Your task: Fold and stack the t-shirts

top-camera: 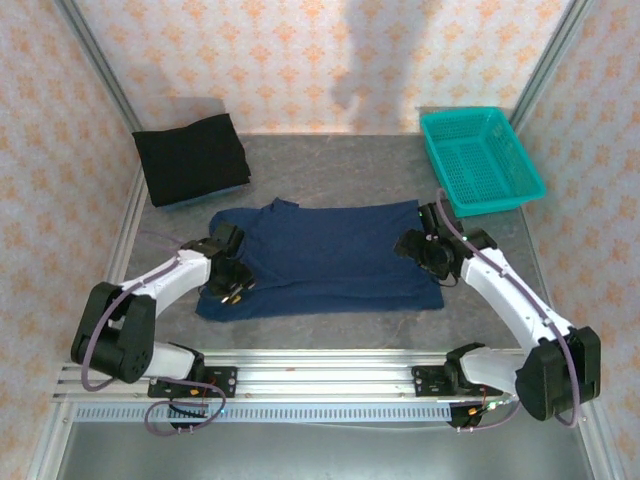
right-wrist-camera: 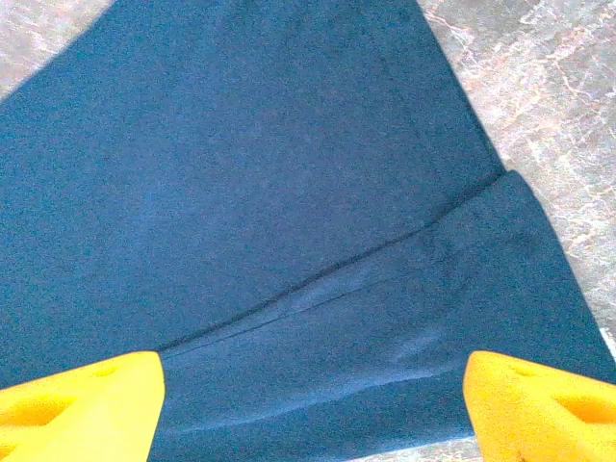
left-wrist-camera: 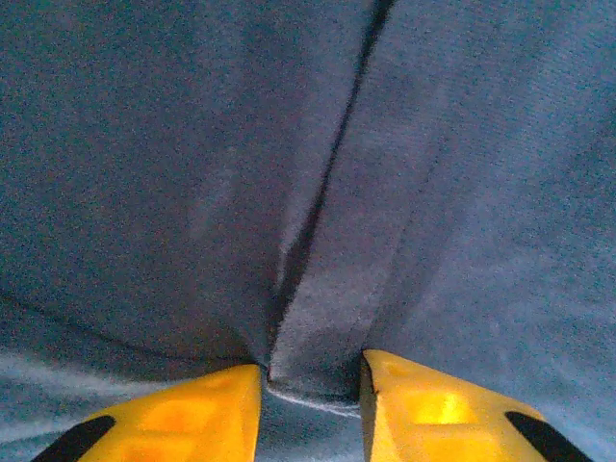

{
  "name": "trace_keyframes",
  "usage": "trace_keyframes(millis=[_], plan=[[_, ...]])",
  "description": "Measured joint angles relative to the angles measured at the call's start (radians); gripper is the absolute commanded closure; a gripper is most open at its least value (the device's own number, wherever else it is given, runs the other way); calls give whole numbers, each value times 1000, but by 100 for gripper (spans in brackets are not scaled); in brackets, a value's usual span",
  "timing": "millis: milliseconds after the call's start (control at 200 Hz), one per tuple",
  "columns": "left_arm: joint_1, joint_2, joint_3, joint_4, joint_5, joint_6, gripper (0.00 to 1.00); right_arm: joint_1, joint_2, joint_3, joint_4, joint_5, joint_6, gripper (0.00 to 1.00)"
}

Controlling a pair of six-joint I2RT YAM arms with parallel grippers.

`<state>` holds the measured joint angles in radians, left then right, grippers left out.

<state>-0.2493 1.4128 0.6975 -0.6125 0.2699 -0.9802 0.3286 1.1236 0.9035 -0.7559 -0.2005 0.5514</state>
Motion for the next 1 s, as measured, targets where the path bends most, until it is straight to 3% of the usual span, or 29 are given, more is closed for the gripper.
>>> trace_keyframes(millis=[200, 325, 385, 455, 645, 1001], plan=[[0, 1, 19, -7, -18, 11, 90, 0, -61, 0, 2, -24, -14, 18], [0, 1, 58, -31, -27, 17, 90, 0, -66, 0, 2, -36, -22, 18], [0, 1, 73, -35, -32, 20, 88, 0, -66, 0, 2, -40, -27, 18], [0, 1, 82, -37, -39, 23, 78, 0, -66, 0, 2, -44, -30, 18], [0, -6, 86, -63, -47, 37, 68, 0, -66, 0, 2, -56, -40, 17], [0, -49, 86, -86, -73, 35, 70, 0, -66, 0, 1, -63, -56, 17]])
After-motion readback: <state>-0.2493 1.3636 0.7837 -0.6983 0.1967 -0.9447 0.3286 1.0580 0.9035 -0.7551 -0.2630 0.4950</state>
